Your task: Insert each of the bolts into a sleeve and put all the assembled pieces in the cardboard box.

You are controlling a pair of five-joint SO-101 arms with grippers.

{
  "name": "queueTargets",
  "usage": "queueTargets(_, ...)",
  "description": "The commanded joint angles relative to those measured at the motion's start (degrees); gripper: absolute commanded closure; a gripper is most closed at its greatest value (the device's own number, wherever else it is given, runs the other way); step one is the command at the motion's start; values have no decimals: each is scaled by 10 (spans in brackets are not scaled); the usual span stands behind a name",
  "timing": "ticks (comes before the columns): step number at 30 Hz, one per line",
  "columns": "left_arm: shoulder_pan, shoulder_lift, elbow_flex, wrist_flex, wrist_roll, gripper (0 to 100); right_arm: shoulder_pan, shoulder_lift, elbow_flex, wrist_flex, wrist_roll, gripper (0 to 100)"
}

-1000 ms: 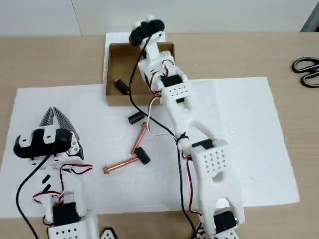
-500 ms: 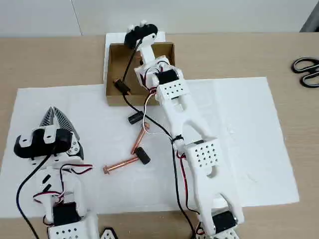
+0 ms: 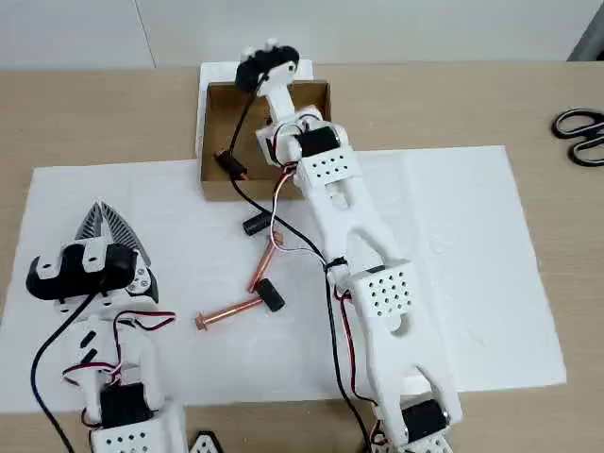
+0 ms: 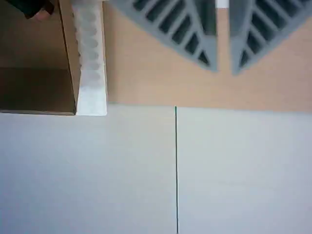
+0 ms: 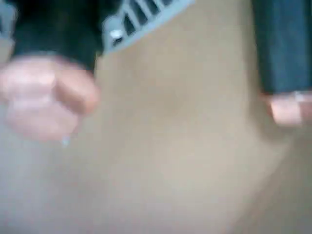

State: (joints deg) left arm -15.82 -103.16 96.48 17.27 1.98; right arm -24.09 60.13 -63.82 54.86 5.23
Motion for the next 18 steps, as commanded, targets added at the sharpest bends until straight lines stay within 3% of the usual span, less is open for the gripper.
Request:
queueTargets(1, 3, -6, -5, -1, 4, 994, -3, -11, -70, -2, -2, 994)
queueTargets(11, 3, -6, -5, -1, 4, 994, -2, -11, -93, 2, -3, 987)
queueTargets(18, 3, -6, -5, -1, 4, 994, -4, -10, -92, 73, -5, 757)
